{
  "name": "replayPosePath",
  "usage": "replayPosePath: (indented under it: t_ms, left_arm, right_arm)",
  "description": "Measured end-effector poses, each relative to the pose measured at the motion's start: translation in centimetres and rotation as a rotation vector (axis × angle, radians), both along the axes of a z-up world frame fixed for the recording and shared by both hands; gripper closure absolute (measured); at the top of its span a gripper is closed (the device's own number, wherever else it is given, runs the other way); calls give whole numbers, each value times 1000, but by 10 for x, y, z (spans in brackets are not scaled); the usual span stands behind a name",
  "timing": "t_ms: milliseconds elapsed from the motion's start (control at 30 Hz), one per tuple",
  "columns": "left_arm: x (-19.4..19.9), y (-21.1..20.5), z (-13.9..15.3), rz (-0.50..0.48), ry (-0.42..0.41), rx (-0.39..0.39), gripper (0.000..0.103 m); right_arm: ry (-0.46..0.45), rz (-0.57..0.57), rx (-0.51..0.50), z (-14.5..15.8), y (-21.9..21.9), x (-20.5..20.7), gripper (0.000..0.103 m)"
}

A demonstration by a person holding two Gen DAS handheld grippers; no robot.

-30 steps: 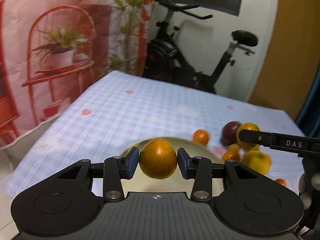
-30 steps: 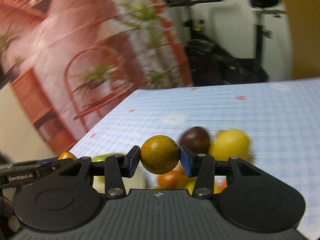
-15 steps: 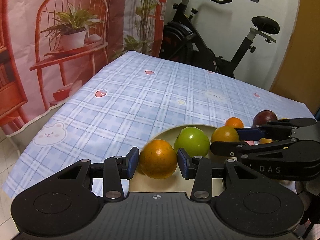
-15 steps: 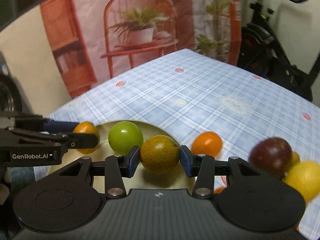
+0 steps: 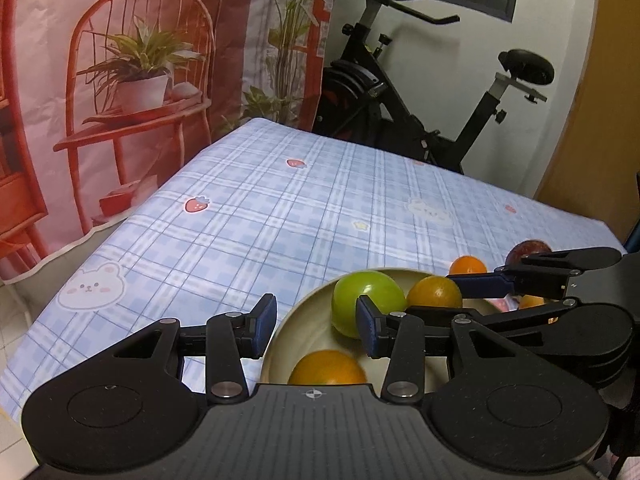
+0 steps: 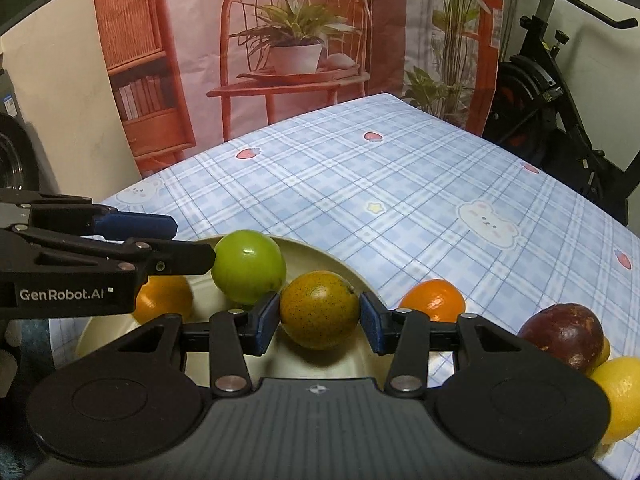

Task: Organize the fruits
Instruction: 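Carry both fruits over the cream plate and open both grippers, then withdraw both grippers and move the left gripper toward the remaining fruit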

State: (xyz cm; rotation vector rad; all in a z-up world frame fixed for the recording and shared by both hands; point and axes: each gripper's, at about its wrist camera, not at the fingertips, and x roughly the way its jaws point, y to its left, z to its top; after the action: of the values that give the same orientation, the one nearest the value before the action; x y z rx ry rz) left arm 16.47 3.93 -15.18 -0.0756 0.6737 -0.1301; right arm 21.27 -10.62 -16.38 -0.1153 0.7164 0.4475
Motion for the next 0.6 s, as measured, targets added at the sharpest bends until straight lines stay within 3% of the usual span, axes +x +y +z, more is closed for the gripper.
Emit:
replayPosePath:
  t_ms: [133,300,467,600]
  left_arm:
    - [-6,3,8,0,-37,-37,55]
    - [-15,6,19,-19,-92,-119,48]
    - [-17,-7,22,-68,-103,-146,47]
    - [-15,-25,23,-125,-93,-135,47]
  right_arm:
    - [-31,-10,8,8,-4,-5,54]
    - [-98,-81,117,31,-38,-25,54]
    - [-155,-251,244,44,-102,-64,54]
    - [-195,-389,231,42,-143,-101,53]
